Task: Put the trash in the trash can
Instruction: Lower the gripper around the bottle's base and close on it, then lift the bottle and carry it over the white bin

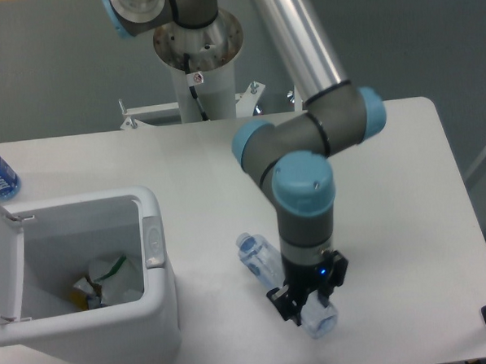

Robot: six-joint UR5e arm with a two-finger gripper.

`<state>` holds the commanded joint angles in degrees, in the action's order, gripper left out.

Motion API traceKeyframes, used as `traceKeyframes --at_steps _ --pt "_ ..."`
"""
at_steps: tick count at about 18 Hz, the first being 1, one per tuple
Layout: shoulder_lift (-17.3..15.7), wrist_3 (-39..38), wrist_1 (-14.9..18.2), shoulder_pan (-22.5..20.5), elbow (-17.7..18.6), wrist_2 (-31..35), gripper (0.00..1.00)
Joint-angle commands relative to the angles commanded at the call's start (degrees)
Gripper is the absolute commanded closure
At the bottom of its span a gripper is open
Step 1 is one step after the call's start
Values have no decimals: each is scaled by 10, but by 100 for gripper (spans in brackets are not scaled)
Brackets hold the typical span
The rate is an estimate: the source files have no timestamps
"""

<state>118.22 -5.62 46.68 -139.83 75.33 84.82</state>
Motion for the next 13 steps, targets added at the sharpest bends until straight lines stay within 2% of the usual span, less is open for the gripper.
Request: traceKeyframes --at_steps 5,8,10,13 --pt "-64 -1 -36 3 -32 -39 40" --pt "-86 5 -52 11 -50 -54 40" --pt "-98 5 -70 45 -68 -55 40" --pt "-109 10 -75 61 -82 -55 40"
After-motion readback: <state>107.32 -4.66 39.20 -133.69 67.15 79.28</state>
